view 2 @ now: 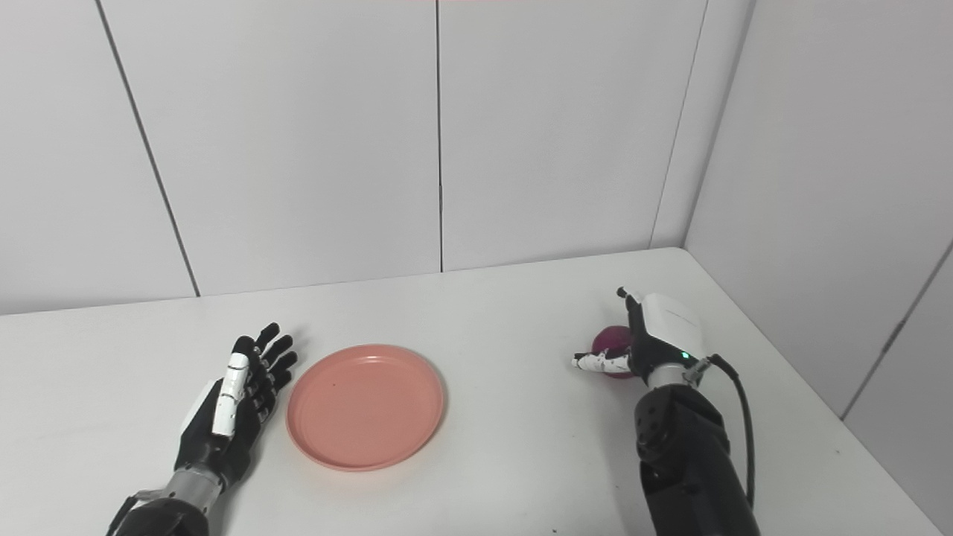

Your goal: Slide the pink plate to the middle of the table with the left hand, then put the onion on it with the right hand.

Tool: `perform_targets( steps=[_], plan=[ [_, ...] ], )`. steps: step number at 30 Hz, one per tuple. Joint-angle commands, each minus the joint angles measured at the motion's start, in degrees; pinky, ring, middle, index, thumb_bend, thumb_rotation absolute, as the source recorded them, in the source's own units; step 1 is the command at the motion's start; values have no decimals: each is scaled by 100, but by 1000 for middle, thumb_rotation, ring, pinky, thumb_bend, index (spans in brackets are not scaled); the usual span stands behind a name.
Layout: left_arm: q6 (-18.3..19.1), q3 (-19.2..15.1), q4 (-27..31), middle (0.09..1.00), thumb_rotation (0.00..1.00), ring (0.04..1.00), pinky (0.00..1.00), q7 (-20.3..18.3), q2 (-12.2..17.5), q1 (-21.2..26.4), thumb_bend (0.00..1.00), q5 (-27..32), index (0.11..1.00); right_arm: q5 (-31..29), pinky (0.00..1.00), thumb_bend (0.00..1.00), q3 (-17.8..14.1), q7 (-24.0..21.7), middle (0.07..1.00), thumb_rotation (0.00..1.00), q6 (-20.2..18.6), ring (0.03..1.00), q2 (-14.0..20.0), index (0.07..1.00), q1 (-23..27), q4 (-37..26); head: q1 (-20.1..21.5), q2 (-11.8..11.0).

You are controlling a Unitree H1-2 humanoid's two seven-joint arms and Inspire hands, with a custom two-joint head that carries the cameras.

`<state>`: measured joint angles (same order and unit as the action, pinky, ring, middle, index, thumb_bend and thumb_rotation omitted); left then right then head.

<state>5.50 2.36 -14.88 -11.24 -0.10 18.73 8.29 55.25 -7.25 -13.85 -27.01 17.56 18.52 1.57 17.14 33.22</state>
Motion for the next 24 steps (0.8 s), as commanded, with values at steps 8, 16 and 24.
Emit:
perform_targets(
  steps=[8, 16, 24],
  plan=[
    [-159, 14, 190, 966, 1000, 961, 994, -46, -5, 169, 697, 12, 959, 249, 644, 757, 78, -74, 732, 179, 10, 704, 86, 781, 269, -160, -4, 13],
    [-130, 37, 219, 968, 1000, 962, 995, -54, -12, 158, 701, 7, 960, 246, 607, 667, 137, 68, 666, 54, 11, 650, 114, 694, 232, -144, -9, 28],
    [-122, 50, 238, 971, 1000, 966, 1000, -55, -17, 146, 700, 17, 962, 146, 266, 526, 44, 157, 479, 0, 11, 328, 56, 498, 256, -53, -4, 36]
  ],
)
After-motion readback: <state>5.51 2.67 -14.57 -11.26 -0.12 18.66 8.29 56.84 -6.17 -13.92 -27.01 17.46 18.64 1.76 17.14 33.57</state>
